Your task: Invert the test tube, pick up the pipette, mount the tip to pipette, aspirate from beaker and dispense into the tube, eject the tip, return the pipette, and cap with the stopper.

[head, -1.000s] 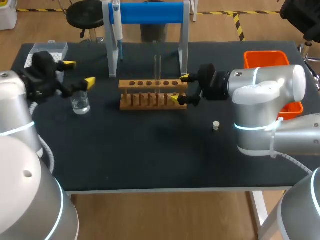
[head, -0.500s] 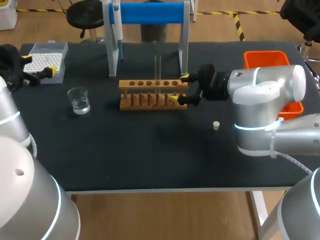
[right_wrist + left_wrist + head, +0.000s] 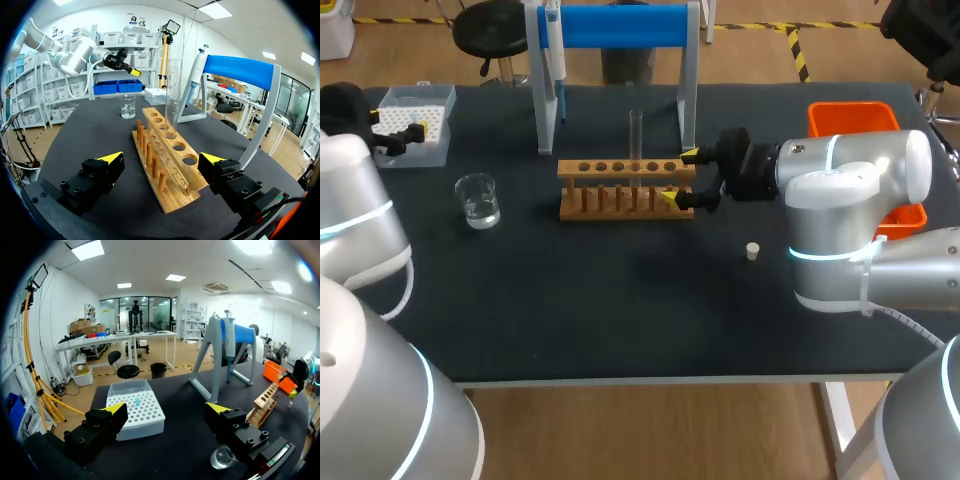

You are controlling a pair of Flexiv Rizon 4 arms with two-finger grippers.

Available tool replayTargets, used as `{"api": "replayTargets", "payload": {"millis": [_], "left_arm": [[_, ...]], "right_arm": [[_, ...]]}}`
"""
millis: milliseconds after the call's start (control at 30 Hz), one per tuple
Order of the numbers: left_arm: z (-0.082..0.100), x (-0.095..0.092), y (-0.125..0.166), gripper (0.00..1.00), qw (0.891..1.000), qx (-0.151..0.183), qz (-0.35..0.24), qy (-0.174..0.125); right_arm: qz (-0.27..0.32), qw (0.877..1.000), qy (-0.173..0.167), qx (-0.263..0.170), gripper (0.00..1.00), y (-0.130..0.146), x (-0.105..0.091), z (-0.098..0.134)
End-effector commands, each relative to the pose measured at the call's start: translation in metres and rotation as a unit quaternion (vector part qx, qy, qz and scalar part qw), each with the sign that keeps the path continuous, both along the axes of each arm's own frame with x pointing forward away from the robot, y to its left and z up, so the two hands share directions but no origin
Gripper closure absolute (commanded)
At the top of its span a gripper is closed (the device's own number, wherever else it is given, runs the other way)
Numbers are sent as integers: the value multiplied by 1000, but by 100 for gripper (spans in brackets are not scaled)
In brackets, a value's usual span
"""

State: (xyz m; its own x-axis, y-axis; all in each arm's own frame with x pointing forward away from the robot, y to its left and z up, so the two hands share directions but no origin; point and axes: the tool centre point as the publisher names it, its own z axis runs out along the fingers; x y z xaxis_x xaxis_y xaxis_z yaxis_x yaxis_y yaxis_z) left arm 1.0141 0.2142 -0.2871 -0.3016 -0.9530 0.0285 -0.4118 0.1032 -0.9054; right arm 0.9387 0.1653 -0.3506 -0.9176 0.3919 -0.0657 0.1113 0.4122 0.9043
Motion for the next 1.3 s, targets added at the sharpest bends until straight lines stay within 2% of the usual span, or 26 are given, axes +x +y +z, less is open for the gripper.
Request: {"api": "replayTargets", "payload": {"millis": [33, 567, 1300], "left_arm": [[-13, 26, -4, 0, 1000, 5, 13, 10], [-26, 43, 14, 0, 999, 11, 37, 26], [-46, 66, 23, 0, 999, 13, 34, 36]], "right_arm": [[-2, 1000, -2, 1, 0, 0, -1, -1], [-2, 1000, -2, 1, 0, 0, -1, -1], [-2, 1000, -2, 1, 0, 0, -1, -1]]}}
